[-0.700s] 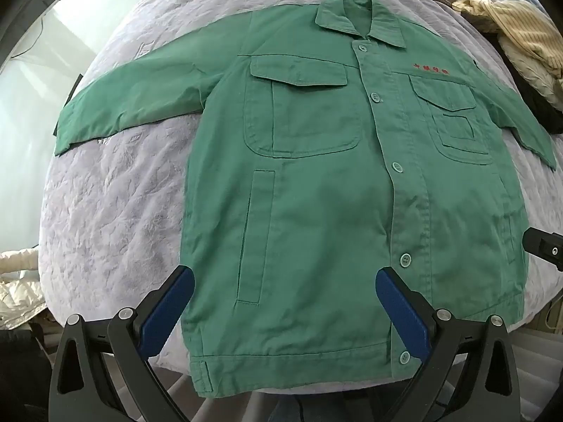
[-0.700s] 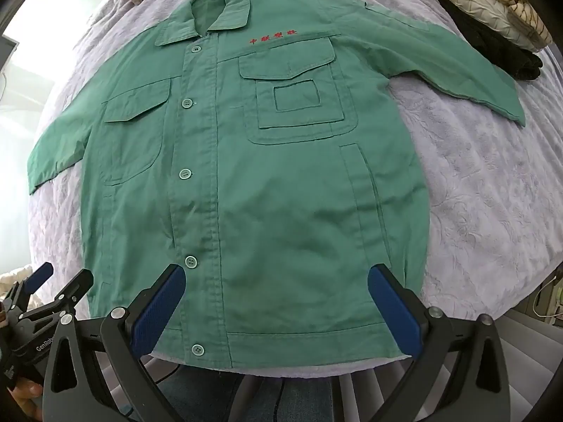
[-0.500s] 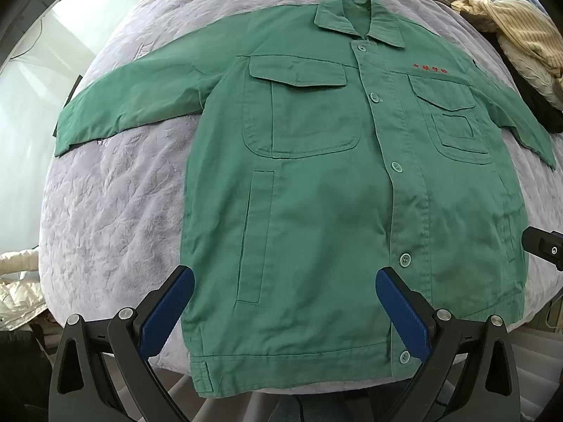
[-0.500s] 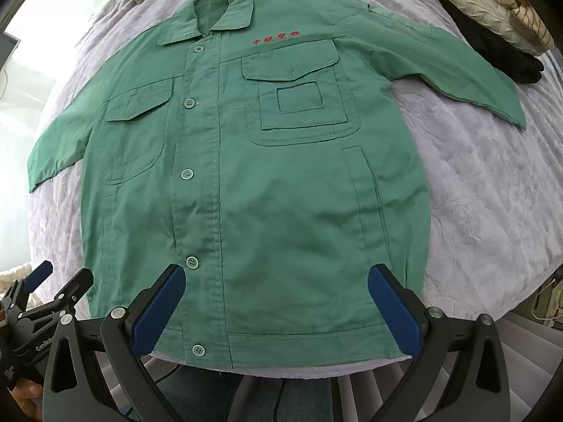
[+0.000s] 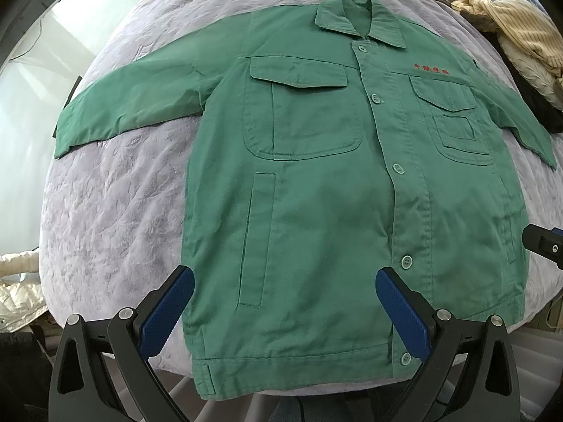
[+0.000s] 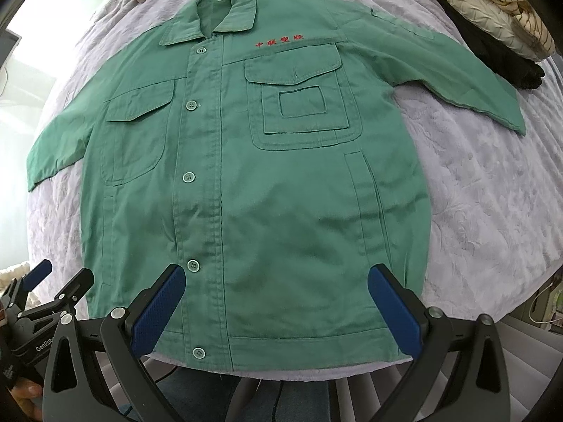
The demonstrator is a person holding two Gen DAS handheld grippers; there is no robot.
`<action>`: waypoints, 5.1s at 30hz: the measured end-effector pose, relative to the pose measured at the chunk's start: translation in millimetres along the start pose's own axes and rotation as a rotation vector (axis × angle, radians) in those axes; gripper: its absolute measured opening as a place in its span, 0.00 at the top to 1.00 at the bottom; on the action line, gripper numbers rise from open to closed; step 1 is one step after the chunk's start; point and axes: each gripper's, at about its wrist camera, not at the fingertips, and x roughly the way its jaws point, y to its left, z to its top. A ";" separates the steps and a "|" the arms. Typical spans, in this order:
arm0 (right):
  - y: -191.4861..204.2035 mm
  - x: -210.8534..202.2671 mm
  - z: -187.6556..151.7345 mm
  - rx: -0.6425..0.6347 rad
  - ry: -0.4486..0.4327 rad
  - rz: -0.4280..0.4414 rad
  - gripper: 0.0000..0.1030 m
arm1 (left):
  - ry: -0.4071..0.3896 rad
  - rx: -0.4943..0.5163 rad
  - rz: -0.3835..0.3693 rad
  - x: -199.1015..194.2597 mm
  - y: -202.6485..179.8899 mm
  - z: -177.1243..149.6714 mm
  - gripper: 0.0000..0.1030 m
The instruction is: Fold large clothes
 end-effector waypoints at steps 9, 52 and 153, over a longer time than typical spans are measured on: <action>3.4 0.3 1.4 -0.017 -0.006 -0.011 0.00 | -0.059 0.003 0.040 -3.5 -1.2 1.2 0.00; 28.3 14.8 0.2 -0.001 -0.016 0.066 0.00 | -0.007 -0.078 -0.069 11.9 26.6 9.6 0.00; 45.4 128.3 207.9 0.172 -0.287 0.344 0.95 | -0.323 -0.133 -0.046 131.5 113.6 120.8 0.20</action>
